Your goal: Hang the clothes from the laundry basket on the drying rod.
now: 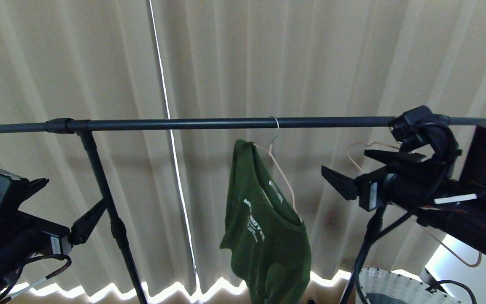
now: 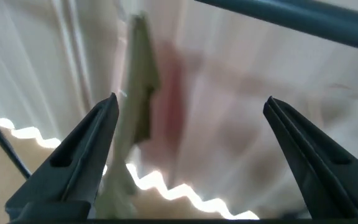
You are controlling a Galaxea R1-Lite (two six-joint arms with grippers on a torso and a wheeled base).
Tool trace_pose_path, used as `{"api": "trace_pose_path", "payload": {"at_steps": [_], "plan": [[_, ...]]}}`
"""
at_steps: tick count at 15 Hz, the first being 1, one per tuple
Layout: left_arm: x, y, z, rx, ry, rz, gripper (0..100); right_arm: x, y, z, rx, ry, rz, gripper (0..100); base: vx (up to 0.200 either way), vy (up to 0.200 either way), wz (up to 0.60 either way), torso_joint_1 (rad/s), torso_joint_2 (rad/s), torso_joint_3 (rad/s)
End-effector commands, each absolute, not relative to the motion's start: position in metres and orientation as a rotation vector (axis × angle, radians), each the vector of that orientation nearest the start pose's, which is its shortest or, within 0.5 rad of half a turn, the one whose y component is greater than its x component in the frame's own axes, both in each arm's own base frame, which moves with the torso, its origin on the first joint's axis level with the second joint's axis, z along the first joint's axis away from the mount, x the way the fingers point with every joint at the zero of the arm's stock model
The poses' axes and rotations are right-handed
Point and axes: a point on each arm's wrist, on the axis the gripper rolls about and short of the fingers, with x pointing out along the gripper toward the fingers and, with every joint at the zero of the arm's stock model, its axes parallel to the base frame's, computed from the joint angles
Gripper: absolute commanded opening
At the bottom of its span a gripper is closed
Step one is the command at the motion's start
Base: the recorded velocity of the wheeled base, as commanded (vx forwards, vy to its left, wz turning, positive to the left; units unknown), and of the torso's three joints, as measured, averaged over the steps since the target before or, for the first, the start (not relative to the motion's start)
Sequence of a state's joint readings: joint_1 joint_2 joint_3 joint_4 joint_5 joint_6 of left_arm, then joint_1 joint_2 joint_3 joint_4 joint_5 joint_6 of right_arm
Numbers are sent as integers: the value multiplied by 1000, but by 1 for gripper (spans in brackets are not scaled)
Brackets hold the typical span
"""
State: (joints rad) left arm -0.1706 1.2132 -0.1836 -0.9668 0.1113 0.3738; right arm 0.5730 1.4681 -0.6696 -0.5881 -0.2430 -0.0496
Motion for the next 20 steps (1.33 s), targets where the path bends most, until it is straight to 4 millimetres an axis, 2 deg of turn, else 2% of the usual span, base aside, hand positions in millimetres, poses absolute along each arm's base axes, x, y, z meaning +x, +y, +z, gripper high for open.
{"api": "trace_pose_path", "payload": {"at_steps": [1, 3, 5, 9, 17, 20], "plan": [[149, -9, 166, 382, 57, 27, 100, 163, 76, 226, -182, 208, 229, 100, 0, 0, 0, 0, 0, 0], [147, 0, 166, 392, 63, 82, 100, 144, 55, 227, -201, 288, 167, 100, 0, 0, 0, 0, 0, 0], [146, 1, 164, 392, 70, 85, 100, 134, 47, 224, -203, 299, 142, 100, 0, 0, 0, 0, 0, 0], [147, 0, 162, 395, 81, 82, 100, 130, 30, 218, -279, 304, 60, 100, -200, 0, 0, 8, 4, 0], [129, 0, 138, 413, 172, 61, 100, 112, 21, 203, -293, 313, 19, 100, -200, 0, 0, -5, -1, 1], [115, 1, 140, 416, 224, 48, 100, 105, 14, 197, -287, 323, -23, 100, -200, 0, 0, 2, -1, -1]]}}
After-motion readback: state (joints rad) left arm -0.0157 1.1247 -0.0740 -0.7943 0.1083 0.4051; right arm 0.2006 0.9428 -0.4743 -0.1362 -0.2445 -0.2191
